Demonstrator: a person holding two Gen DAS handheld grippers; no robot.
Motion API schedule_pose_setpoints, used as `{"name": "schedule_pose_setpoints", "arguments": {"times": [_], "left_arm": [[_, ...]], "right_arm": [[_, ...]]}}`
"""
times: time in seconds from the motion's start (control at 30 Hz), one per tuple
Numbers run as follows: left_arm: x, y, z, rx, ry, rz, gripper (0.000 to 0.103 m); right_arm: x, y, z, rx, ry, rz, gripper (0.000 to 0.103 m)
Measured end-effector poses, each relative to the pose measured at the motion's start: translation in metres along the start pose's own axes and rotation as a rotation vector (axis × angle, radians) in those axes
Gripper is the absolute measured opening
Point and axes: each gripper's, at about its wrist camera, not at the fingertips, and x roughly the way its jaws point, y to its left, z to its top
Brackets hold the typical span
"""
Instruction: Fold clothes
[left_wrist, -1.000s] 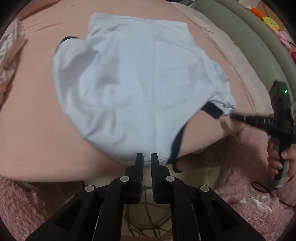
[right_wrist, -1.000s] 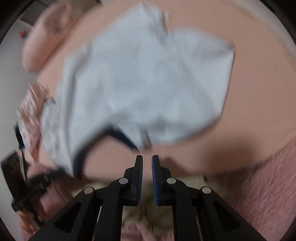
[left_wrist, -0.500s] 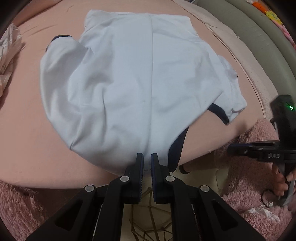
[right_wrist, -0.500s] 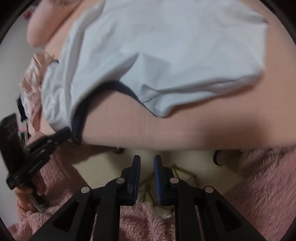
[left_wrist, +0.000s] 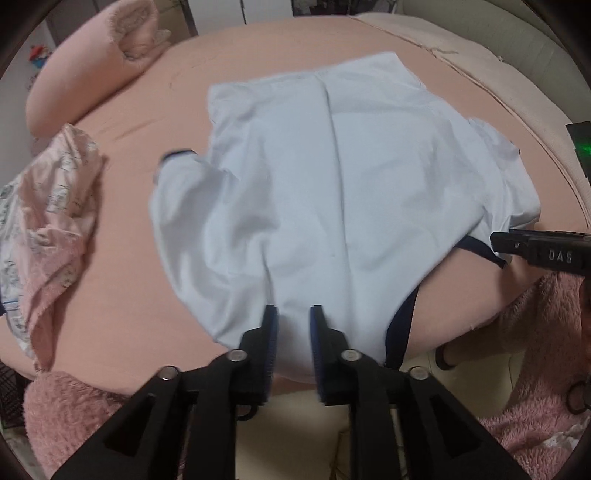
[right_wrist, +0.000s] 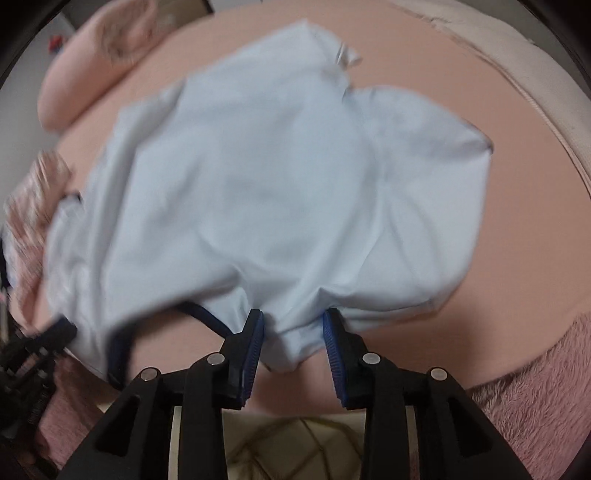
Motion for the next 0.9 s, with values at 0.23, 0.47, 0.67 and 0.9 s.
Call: {"name": "schedule_pose_setpoints", "arguments": {"times": [0.23,0.47,0.67,0.9], "left_arm": [[0.000,-0.002,-0.016,-0.023,0.049,0.002,0.038],[-0.008,0.002,-0.017,-0.078,0.043,-0.003,0.038],[-0.007,0.029,-0.019,-0.111,0.041,-0.043,0.038],[0.009,0.069,-0.034,-0.316,0.103,-0.266,0.038]], "right_arm": [[-0.002,-0.015,-0.025,0.118,0.084,0.111,0.033],[0.007,-0.033,-0.009,0.274,0.011,0.156,0.033],[0.047,-0.014,0.004,0.242,0.059,0.143,0.033],[0.071,0.022,-0.006,0.116,0.191,0.177,0.033]]}}
